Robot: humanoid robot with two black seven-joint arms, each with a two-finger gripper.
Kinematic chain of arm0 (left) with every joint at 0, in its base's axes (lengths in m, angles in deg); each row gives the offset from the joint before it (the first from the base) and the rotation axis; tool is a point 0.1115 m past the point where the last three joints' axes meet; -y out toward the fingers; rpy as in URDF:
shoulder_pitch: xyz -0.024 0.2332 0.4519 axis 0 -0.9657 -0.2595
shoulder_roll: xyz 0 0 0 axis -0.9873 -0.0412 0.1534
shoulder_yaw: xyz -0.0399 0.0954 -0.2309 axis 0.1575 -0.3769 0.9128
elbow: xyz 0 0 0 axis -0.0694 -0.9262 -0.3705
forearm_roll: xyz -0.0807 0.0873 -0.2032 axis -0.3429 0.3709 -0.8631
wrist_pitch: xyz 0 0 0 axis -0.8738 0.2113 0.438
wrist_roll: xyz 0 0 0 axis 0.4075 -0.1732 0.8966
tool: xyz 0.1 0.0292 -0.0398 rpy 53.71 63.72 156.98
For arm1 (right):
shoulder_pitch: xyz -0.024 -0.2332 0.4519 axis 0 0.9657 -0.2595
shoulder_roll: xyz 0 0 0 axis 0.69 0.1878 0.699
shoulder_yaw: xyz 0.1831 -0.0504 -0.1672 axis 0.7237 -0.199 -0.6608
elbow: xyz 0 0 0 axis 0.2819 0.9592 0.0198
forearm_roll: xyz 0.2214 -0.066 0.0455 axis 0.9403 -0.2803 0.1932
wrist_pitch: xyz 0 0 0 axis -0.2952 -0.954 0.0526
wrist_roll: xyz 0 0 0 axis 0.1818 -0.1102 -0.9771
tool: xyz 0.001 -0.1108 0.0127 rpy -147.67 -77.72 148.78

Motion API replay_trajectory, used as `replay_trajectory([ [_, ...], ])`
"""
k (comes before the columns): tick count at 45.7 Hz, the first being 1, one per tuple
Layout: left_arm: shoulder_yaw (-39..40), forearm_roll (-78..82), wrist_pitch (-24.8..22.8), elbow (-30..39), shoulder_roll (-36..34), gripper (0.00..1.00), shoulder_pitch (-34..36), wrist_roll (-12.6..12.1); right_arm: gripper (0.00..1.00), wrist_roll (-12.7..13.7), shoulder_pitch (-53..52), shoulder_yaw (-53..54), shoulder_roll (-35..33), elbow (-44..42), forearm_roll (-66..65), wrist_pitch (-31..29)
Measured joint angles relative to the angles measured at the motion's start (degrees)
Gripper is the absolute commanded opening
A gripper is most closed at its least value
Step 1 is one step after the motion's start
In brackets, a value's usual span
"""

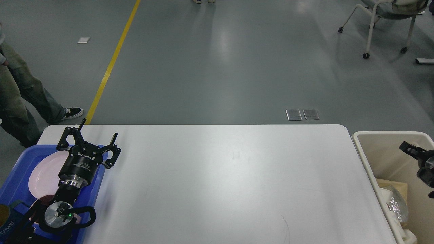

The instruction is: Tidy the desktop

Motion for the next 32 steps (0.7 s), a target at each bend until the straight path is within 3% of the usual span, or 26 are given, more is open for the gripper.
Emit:
replay_trajectory([
  [9, -0.01, 0.0, 0.0, 0.0, -0.02, 0.96, -0.01, 0.0, 1.0, -0.03, -5.65, 14.35, -5.03, 5.83, 0.0, 0.06],
  [20, -0.01, 0.0, 0.0, 0.0, 0.02, 0.96, -0.05, 0.0, 1.0, -0.12, -3.87, 57.19, -8.61, 8.66, 0.06, 0.17],
  [27, -0.01, 0.0, 0.0, 0.0, 0.03, 0.96, -0.05, 0.0, 1.0, -0.12, 2.57, 83.55, -8.67, 16.2, 0.09, 0.0],
  [32, -0.01, 0.0, 0.0, 0.0, 0.05, 0.96, -0.07, 0.0, 1.0, -0.21, 4.41, 91.28, -8.03, 19.93, 0.06, -1.37],
])
